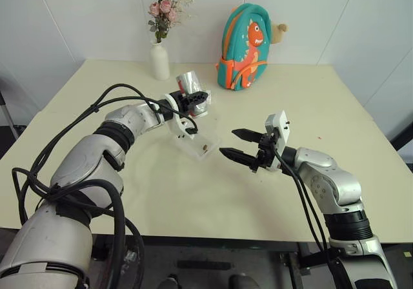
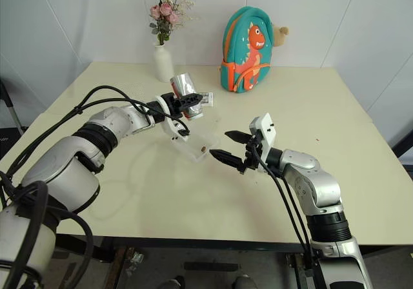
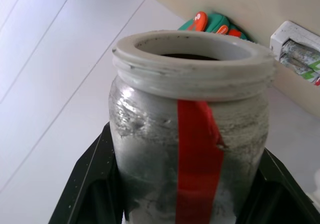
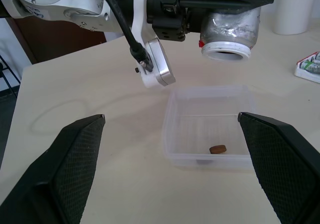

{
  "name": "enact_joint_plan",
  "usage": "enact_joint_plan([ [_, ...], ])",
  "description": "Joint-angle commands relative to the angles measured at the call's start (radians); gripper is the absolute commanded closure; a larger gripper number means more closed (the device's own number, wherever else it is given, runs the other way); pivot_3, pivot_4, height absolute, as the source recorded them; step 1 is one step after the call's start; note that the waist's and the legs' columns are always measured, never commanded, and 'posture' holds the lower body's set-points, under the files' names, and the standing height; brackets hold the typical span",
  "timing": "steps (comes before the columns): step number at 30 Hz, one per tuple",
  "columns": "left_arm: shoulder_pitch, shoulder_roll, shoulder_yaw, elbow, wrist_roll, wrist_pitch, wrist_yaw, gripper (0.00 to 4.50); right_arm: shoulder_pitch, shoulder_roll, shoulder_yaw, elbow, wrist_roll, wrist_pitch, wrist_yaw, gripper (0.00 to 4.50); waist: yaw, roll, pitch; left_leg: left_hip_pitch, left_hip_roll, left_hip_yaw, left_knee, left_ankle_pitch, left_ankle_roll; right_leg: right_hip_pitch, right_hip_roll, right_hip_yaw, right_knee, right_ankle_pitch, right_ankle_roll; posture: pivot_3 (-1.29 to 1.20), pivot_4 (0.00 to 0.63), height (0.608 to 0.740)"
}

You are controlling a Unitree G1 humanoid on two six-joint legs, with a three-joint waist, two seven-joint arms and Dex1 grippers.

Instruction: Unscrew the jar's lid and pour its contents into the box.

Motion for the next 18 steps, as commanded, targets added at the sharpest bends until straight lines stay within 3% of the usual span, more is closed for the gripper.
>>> enact_joint_plan([
  [1, 0.001, 0.043, 0.062, -0.034, -0.076, -0.048, -0.028, 2.06, 0.003, -0.010, -0.032, -0.030, 0.018, -0.003, -0.004, 0.01, 0.000, 0.000, 0.000, 0.000, 0.000, 0.000, 0.000, 0.000, 0.000, 0.000, 0.000, 0.000, 0.000, 0.000, 0.000, 0.00, 0.150, 0.740],
  [4, 0.066, 0.035, 0.336, 0.042, -0.444, -0.142, -0.358, 2.06, 0.010, -0.019, -0.027, -0.038, 0.018, 0.002, 0.001, 0.01, 0.002, 0.000, 0.000, 0.000, 0.000, 0.000, 0.000, 0.000, 0.000, 0.000, 0.000, 0.000, 0.000, 0.000, 0.000, 0.00, 0.150, 0.740],
  [7, 0.138, -0.007, 0.661, 0.045, -0.847, -0.059, -0.718, 2.06, 0.016, -0.027, -0.027, -0.044, 0.016, 0.000, 0.002, 0.01, 0.002, 0.000, 0.000, 0.000, 0.000, 0.000, 0.001, 0.000, 0.000, 0.000, 0.000, 0.000, 0.001, 0.000, 0.000, 0.00, 0.150, 0.740],
  [8, 0.143, -0.036, 0.819, 0.045, -1.025, 0.073, -0.834, 2.06, 0.017, -0.031, -0.024, -0.046, 0.013, -0.002, 0.002, 0.01, 0.001, 0.000, 0.000, 0.000, 0.000, 0.000, 0.001, 0.000, 0.000, 0.000, 0.000, 0.000, 0.002, 0.000, -0.001, 0.00, 0.150, 0.740],
  [11, 0.162, -0.058, 1.120, 0.041, -1.350, 0.345, -1.020, 2.06, 0.022, -0.048, -0.010, -0.056, -0.001, -0.013, 0.011, 0.01, -0.002, 0.000, 0.000, 0.000, 0.000, -0.001, 0.002, 0.000, 0.000, 0.001, 0.000, 0.000, 0.002, 0.000, -0.001, 0.00, 0.150, 0.740],
  [15, 0.219, -0.020, 1.271, 0.039, -1.475, 0.513, -0.975, 2.06, 0.021, -0.058, -0.009, -0.065, 0.001, -0.009, 0.011, 0.01, -0.029, 0.000, 0.000, 0.002, 0.000, -0.001, 0.002, 0.000, 0.000, 0.002, 0.000, 0.000, 0.003, 0.000, -0.001, 0.00, 0.150, 0.740],
  [18, 0.321, 0.000, 1.325, 0.009, -1.513, 0.446, -0.959, 2.06, 0.019, -0.070, -0.010, -0.066, -0.004, -0.015, 0.006, 0.01, -0.029, 0.000, 0.000, 0.004, 0.000, -0.001, 0.002, 0.001, 0.000, 0.002, 0.000, 0.000, 0.006, 0.000, -0.001, 0.00, 0.150, 0.740],
])
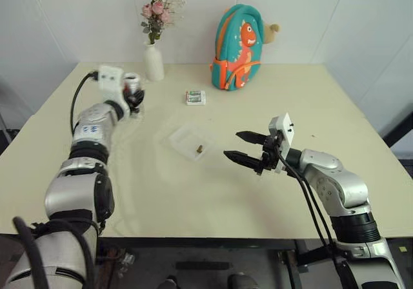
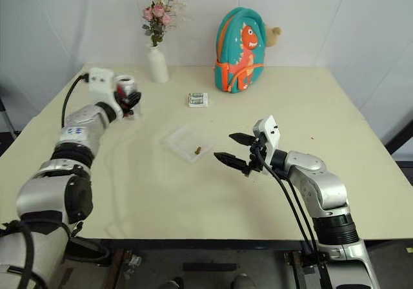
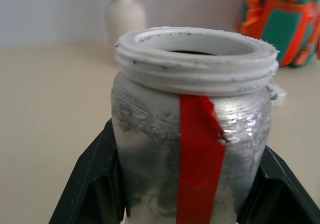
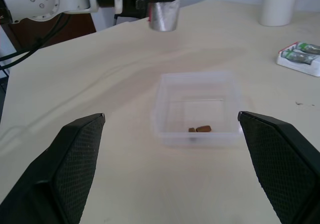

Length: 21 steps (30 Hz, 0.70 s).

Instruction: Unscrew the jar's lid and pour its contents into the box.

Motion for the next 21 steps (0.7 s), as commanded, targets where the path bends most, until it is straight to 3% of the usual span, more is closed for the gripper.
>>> enact_joint_plan([
  [1, 0.106, 0.024, 0.072, -0.060, -0.068, -0.102, 0.013, 2.06, -0.003, -0.013, -0.017, -0.048, -0.003, -0.015, -0.001, 0.01, 0.000, 0.000, 0.000, 0.000, 0.000, 0.000, 0.001, 0.000, 0.000, 0.000, 0.000, 0.000, 0.001, 0.000, 0.000, 0.00, 0.150, 0.740],
  [10, 0.245, 0.009, 0.110, -0.082, -0.113, -0.298, -0.054, 2.06, 0.015, -0.030, -0.009, -0.049, -0.034, -0.045, 0.017, 0.01, 0.011, -0.001, 0.000, 0.001, -0.001, 0.000, 0.004, 0.005, 0.000, 0.002, 0.000, 0.000, 0.004, 0.004, -0.001, 0.00, 0.150, 0.740],
  [15, 0.269, 0.013, 0.076, -0.077, -0.089, -0.290, -0.064, 2.06, 0.023, -0.027, -0.001, -0.040, -0.058, -0.072, 0.019, 0.01, 0.010, -0.001, -0.001, 0.001, 0.000, 0.000, 0.003, 0.006, 0.000, 0.002, 0.000, 0.000, 0.004, 0.005, -0.002, 0.00, 0.150, 0.740],
  [18, 0.283, 0.027, 0.072, -0.087, -0.089, -0.269, -0.066, 1.42, 0.022, -0.025, 0.005, -0.034, -0.070, -0.081, 0.025, 0.00, 0.005, -0.001, -0.001, 0.001, 0.000, 0.000, 0.003, 0.006, 0.000, 0.002, 0.000, 0.000, 0.004, 0.005, -0.001, 0.00, 0.150, 0.740],
  [21, 0.296, 0.042, 0.059, -0.105, -0.080, -0.265, -0.062, 0.51, 0.019, -0.021, 0.005, -0.029, -0.075, -0.086, 0.027, 0.00, 0.002, -0.001, -0.001, 0.001, 0.000, 0.000, 0.003, 0.006, 0.000, 0.001, 0.001, 0.000, 0.004, 0.005, -0.001, 0.00, 0.150, 0.740],
])
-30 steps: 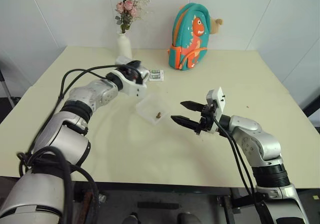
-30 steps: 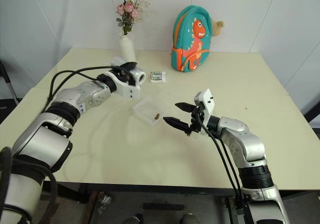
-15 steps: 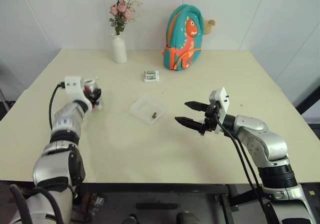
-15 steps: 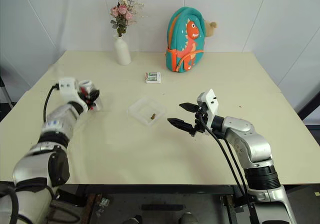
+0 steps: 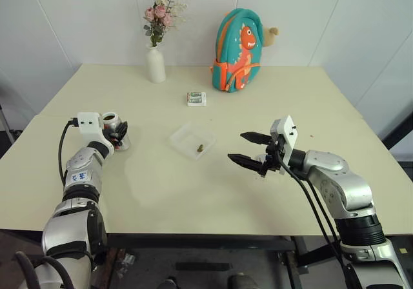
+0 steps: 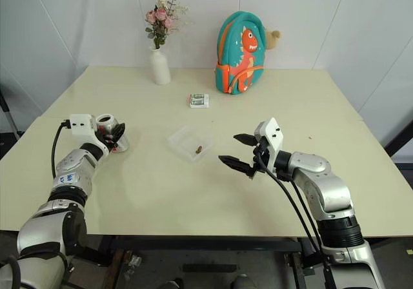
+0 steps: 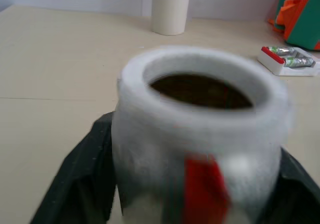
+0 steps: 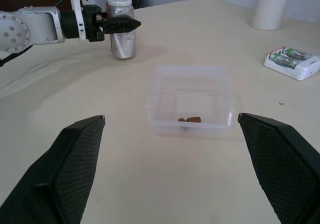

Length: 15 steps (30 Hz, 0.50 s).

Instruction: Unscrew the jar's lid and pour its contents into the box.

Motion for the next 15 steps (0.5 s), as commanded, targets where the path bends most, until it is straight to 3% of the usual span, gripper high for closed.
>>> enact_joint_plan([
  [1, 0.020, 0.045, -0.007, -0.063, 0.006, -0.003, -0.007, 0.21, -0.005, 0.001, -0.001, -0.015, -0.003, -0.024, 0.007, 0.00, -0.001, 0.000, 0.000, 0.000, 0.000, 0.000, 0.000, 0.000, 0.000, 0.000, 0.000, 0.000, 0.000, 0.000, 0.000, 0.00, 0.150, 0.740],
  [2, 0.033, 0.054, -0.015, -0.084, 0.012, -0.010, -0.013, 0.03, -0.008, 0.003, 0.000, -0.012, -0.005, -0.027, 0.007, 0.00, -0.002, 0.000, 0.000, 0.000, 0.000, 0.000, 0.000, 0.000, 0.000, 0.000, 0.000, 0.000, 0.000, 0.000, 0.000, 0.00, 0.150, 0.740],
  [6, 0.123, 0.089, -0.027, -0.254, 0.013, 0.033, -0.016, 0.03, -0.009, 0.010, 0.004, -0.001, -0.015, -0.044, 0.012, 0.00, -0.001, 0.000, 0.000, 0.000, 0.000, 0.000, -0.001, 0.000, 0.000, 0.000, 0.000, 0.000, 0.000, 0.000, 0.000, 0.00, 0.150, 0.740],
  [15, 0.452, 0.106, 0.014, -0.823, -0.033, 0.271, 0.011, 0.03, -0.007, 0.015, 0.000, 0.030, -0.028, -0.073, 0.016, 0.00, 0.001, 0.000, 0.000, 0.000, 0.000, 0.000, -0.001, 0.000, 0.000, 0.000, 0.000, 0.000, 0.000, 0.000, -0.001, 0.00, 0.150, 0.740],
])
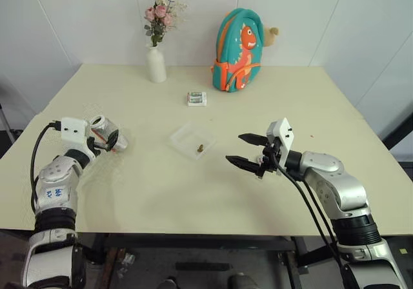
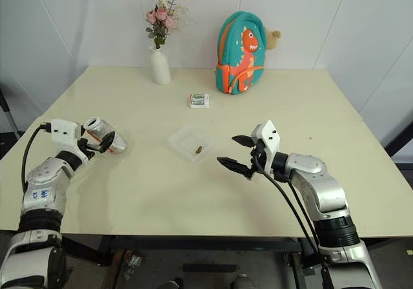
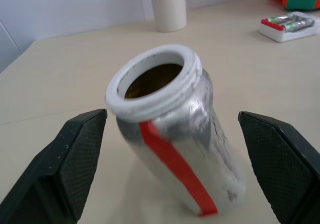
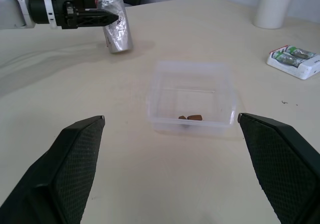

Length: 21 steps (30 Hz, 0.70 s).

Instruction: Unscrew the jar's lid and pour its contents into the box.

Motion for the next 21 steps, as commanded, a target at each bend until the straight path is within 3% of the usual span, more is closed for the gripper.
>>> enact_joint_plan([
  [1, 0.084, 0.026, 0.050, -0.216, -0.029, 0.094, 0.033, 0.03, -0.008, -0.003, -0.018, 0.003, 0.002, -0.030, 0.009, 0.00, -0.001, 0.000, 0.000, 0.000, 0.000, 0.000, 0.000, 0.000, 0.000, 0.000, 0.000, 0.000, 0.000, 0.000, 0.000, 0.00, 0.150, 0.740],
  [5, 0.190, 0.037, 0.090, -0.346, -0.050, 0.189, 0.035, 0.03, -0.027, -0.010, -0.020, 0.047, -0.017, -0.066, 0.021, 0.00, -0.002, 0.000, 0.000, 0.001, 0.000, 0.000, 0.000, 0.000, 0.000, 0.000, 0.000, 0.000, 0.000, 0.000, -0.001, 0.00, 0.150, 0.740],
  [8, 0.343, 0.090, 0.090, -0.487, -0.030, 0.196, -0.041, 0.03, -0.038, -0.026, -0.034, 0.071, -0.031, -0.092, 0.021, 0.00, -0.007, 0.000, 0.000, 0.002, 0.001, 0.002, -0.001, 0.000, 0.000, 0.000, 0.000, 0.001, -0.001, 0.000, -0.003, 0.00, 0.150, 0.740],
  [12, 0.427, 0.136, 0.128, -0.568, -0.066, 0.196, -0.111, 0.03, -0.031, -0.068, -0.044, 0.086, -0.036, -0.095, 0.048, 0.00, 0.002, 0.000, 0.000, 0.003, 0.001, 0.002, -0.002, 0.000, 0.000, 0.000, 0.000, 0.001, -0.001, -0.001, -0.005, 0.00, 0.150, 0.740],
  [18, 0.393, 0.188, 0.094, -0.616, -0.157, 0.195, -0.277, 0.03, -0.027, -0.128, -0.069, 0.117, -0.032, -0.092, 0.084, 0.00, 0.001, 0.000, 0.000, 0.002, 0.001, 0.005, -0.002, 0.000, 0.001, 0.004, 0.000, 0.002, -0.012, -0.004, -0.014, 0.00, 0.150, 0.740],
  [21, 0.317, 0.216, 0.040, -0.543, -0.146, 0.088, -0.403, 0.03, -0.006, -0.166, -0.075, 0.110, -0.041, -0.134, 0.120, 0.00, 0.000, 0.000, 0.000, 0.002, 0.001, 0.005, -0.003, 0.001, 0.001, 0.005, 0.000, 0.002, -0.017, -0.003, -0.015, 0.00, 0.150, 0.740],
])
